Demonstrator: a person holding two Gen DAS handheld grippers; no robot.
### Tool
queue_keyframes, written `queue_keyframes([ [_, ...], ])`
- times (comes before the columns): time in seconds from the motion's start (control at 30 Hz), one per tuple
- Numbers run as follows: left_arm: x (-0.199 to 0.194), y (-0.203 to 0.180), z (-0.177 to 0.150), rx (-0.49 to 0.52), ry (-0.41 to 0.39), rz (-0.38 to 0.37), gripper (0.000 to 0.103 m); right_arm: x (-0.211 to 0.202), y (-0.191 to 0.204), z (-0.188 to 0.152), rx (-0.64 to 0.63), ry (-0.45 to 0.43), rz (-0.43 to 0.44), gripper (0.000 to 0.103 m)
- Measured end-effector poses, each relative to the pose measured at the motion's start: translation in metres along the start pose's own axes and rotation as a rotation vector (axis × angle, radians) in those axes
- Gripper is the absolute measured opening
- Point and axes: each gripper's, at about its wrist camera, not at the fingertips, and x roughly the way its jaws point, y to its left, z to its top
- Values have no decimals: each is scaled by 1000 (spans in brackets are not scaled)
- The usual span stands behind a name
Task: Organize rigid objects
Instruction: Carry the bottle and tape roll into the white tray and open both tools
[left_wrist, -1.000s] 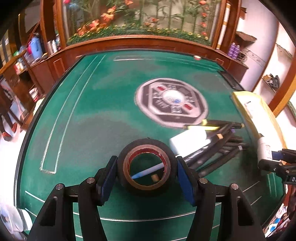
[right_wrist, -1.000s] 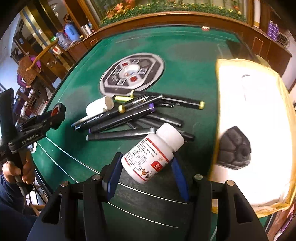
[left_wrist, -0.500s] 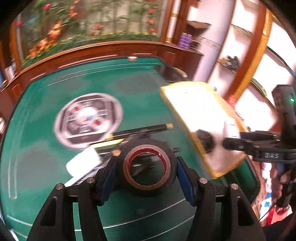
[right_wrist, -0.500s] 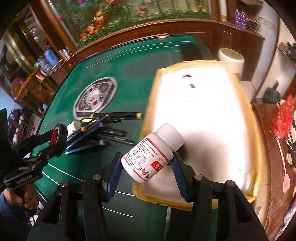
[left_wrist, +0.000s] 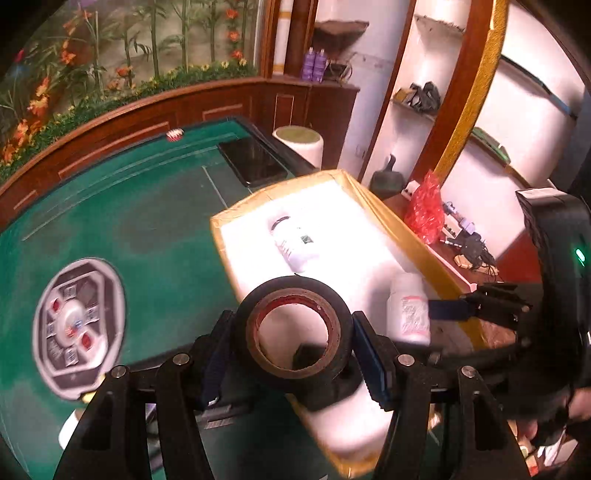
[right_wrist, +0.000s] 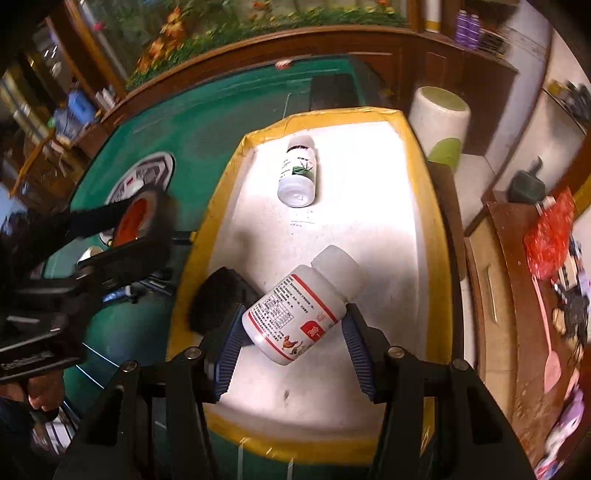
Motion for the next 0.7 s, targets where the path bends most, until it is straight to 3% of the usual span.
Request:
queue_keyframes([
  [0.23,48,6,16,-28,65,33,65,27,-11,16,-63,33,-3,53],
  [0.5,66,5,20,-22,83,59,65,42,-5,22,-173,66,-41,53],
  [0.7,75,2,18,-16,98,62,65,49,-5,20,-187,83,-59,53],
])
